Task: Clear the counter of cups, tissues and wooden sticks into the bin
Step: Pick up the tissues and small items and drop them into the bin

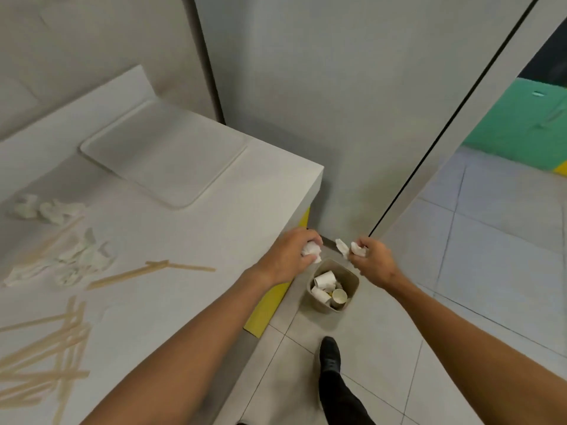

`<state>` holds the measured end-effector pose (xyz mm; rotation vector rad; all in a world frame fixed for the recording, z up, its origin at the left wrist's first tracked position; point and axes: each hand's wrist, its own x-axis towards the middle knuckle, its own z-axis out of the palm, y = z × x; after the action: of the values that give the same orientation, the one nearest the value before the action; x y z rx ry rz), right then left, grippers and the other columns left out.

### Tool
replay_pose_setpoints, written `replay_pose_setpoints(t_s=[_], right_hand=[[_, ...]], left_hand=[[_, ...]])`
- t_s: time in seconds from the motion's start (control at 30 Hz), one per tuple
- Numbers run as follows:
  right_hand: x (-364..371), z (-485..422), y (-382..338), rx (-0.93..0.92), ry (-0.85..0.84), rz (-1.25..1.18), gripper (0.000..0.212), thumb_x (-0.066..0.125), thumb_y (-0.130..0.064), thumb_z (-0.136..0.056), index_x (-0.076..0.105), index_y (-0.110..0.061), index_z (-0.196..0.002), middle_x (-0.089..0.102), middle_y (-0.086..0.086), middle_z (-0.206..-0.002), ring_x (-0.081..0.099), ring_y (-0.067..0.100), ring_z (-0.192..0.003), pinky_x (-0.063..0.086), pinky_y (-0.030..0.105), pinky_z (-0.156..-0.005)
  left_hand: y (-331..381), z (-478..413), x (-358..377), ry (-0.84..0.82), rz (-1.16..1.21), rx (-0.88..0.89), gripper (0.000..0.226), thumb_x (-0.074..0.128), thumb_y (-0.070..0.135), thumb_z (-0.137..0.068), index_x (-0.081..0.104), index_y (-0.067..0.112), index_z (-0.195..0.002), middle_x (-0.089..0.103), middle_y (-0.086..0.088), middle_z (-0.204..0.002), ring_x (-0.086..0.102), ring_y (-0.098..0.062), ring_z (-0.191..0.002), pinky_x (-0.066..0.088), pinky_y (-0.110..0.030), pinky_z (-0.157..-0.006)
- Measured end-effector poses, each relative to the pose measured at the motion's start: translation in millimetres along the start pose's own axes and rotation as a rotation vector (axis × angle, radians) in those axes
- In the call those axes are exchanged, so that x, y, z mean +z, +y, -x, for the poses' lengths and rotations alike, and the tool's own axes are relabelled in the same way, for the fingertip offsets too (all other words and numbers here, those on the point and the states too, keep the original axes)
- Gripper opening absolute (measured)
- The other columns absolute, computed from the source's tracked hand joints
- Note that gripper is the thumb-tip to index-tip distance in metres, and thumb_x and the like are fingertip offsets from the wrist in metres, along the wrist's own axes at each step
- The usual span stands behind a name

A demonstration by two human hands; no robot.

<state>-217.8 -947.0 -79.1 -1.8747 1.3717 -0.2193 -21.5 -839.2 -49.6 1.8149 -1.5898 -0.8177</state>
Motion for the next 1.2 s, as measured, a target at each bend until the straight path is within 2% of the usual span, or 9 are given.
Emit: replay_pose_setpoints(t_s=[0.17, 0.37, 0.47, 0.57, 0.7, 0.83, 1.0, 1.1, 1.2], right_hand=[[4.1, -45.0, 66.1, 0.085, -0.101, 0.042, 0.009, 0.066, -0.016, -0.089, 0.062, -0.011, -0.096, 0.061, 0.007, -0.088, 0.054, 0.018, -0.076, 0.044, 0.028, -0.063], [47.8, -106.9, 150.3, 0.182, -0.186, 0.060, 0.011, 0.066, -0.019, -0.089, 0.062, -0.009, -0.092, 0.064, 0.010, -0.089, 0.057, 0.022, -0.077, 0.044, 0.029, -0.060], [78.2, -134.7, 188.9, 0.202, -0.217, 0.055, 0.009, 0.065, -0.020, -0.090, 0.058, -0.015, -0.092, 0.061, 0.007, -0.091, 0.056, 0.021, -0.080, 0.039, 0.024, -0.057], [108.9, -158.8, 225.0, 0.247, -0.250, 0.049, 0.011, 0.065, -0.020, -0.090, 0.059, -0.013, -0.096, 0.061, 0.008, -0.097, 0.056, 0.022, -0.083, 0.040, 0.024, -0.063], [139.4, -182.0, 257.6, 0.252, -0.309, 0.063, 0.028, 0.067, -0.021, -0.088, 0.057, -0.011, -0.112, 0.060, 0.007, -0.107, 0.053, 0.021, -0.091, 0.047, 0.030, -0.077], [150.7, -191.8, 269.1, 0.259, -0.338, 0.042, 0.045, 0.073, -0.020, -0.084, 0.053, -0.013, -0.124, 0.057, 0.007, -0.117, 0.054, 0.024, -0.104, 0.049, 0.036, -0.086], [144.4, -191.3, 267.2, 0.251, -0.312, 0.056, 0.041, 0.069, -0.017, -0.086, 0.055, -0.017, -0.125, 0.058, 0.009, -0.123, 0.055, 0.026, -0.108, 0.047, 0.033, -0.086], [134.0, -184.7, 257.0, 0.242, -0.293, 0.042, 0.038, 0.067, -0.016, -0.087, 0.056, -0.020, -0.122, 0.058, 0.006, -0.124, 0.055, 0.023, -0.108, 0.047, 0.030, -0.084], [120.0, -173.6, 241.2, 0.233, -0.270, 0.028, 0.036, 0.067, -0.016, -0.087, 0.057, -0.020, -0.121, 0.060, 0.004, -0.123, 0.055, 0.021, -0.108, 0.045, 0.028, -0.085]], left_hand=[[-26.8, -60.3, 64.3, -0.102, -0.019, -0.105, 0.021, 0.069, 0.011, -0.085, 0.063, 0.015, -0.105, 0.055, 0.005, -0.103, 0.052, -0.012, -0.094, 0.048, -0.027, -0.081], [-96.8, -116.4, 151.3, -0.147, -0.042, -0.289, 0.024, 0.072, 0.011, -0.082, 0.062, 0.021, -0.102, 0.058, 0.001, -0.106, 0.055, -0.015, -0.096, 0.037, -0.019, -0.081], [-137.2, -136.2, 196.0, -0.146, -0.058, -0.372, 0.024, 0.071, 0.011, -0.083, 0.063, 0.018, -0.104, 0.059, -0.002, -0.109, 0.054, -0.016, -0.097, 0.036, -0.018, -0.081], [-174.5, -149.9, 236.6, -0.142, -0.053, -0.439, 0.025, 0.070, 0.009, -0.083, 0.063, 0.015, -0.106, 0.060, -0.006, -0.111, 0.056, -0.020, -0.099, 0.040, -0.022, -0.081], [-208.1, -159.1, 273.9, -0.170, -0.020, -0.504, 0.034, 0.067, 0.012, -0.082, 0.061, 0.018, -0.116, 0.058, -0.006, -0.114, 0.058, -0.023, -0.100, 0.053, -0.038, -0.085], [-222.0, -158.5, 287.0, -0.241, -0.037, -0.543, 0.043, 0.066, 0.014, -0.087, 0.054, 0.017, -0.128, 0.052, -0.009, -0.123, 0.056, -0.025, -0.108, 0.051, -0.037, -0.090], [-219.9, -150.3, 275.0, -0.287, -0.049, -0.589, 0.045, 0.064, 0.021, -0.089, 0.051, 0.024, -0.132, 0.048, -0.003, -0.131, 0.053, -0.022, -0.116, 0.050, -0.042, -0.095], [-207.0, -146.0, 259.8, -0.292, -0.065, -0.567, 0.046, 0.064, 0.020, -0.091, 0.050, 0.023, -0.135, 0.049, -0.003, -0.131, 0.053, -0.020, -0.115, 0.050, -0.038, -0.095], [-188.7, -140.4, 241.0, -0.285, -0.078, -0.525, 0.046, 0.063, 0.018, -0.089, 0.051, 0.021, -0.134, 0.051, -0.004, -0.129, 0.053, -0.022, -0.114, 0.051, -0.041, -0.093]])
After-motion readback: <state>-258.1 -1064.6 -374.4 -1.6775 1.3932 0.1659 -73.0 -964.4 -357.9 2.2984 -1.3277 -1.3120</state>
